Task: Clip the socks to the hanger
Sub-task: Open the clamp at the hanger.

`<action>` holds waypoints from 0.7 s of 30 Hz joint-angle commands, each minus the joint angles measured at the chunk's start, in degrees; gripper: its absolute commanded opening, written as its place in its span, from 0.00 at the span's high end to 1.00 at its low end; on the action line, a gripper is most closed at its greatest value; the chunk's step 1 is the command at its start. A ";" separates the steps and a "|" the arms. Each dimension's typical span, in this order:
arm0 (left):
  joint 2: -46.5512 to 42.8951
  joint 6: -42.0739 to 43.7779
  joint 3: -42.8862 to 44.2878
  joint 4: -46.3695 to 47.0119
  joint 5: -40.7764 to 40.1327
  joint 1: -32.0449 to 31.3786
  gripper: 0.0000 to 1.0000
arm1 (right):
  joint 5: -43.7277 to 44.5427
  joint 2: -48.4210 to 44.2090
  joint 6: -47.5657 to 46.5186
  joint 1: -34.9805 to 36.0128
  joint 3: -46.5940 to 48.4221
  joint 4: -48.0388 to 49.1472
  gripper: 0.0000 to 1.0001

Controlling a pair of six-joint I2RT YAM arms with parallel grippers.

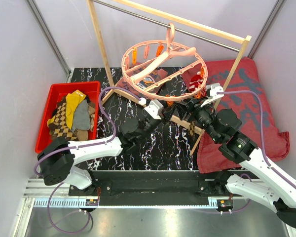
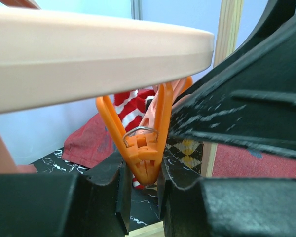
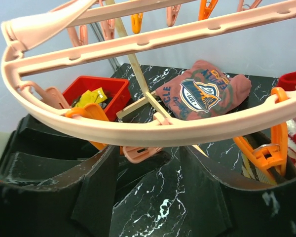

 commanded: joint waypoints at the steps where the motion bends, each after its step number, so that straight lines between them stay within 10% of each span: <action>1: -2.32 -0.78 -0.06 2.74 1.96 -0.20 1.00 | 1.74 0.76 -3.47 0.28 -0.78 5.76 0.40; 12: -2.32 -0.96 0.20 1.25 3.19 -0.20 1.00 | -1.69 0.32 -8.75 0.28 -0.95 8.23 0.49; 21: -2.15 -0.95 -0.06 0.20 3.46 -0.20 1.00 | -3.00 0.15 -8.40 0.28 -0.95 8.32 0.76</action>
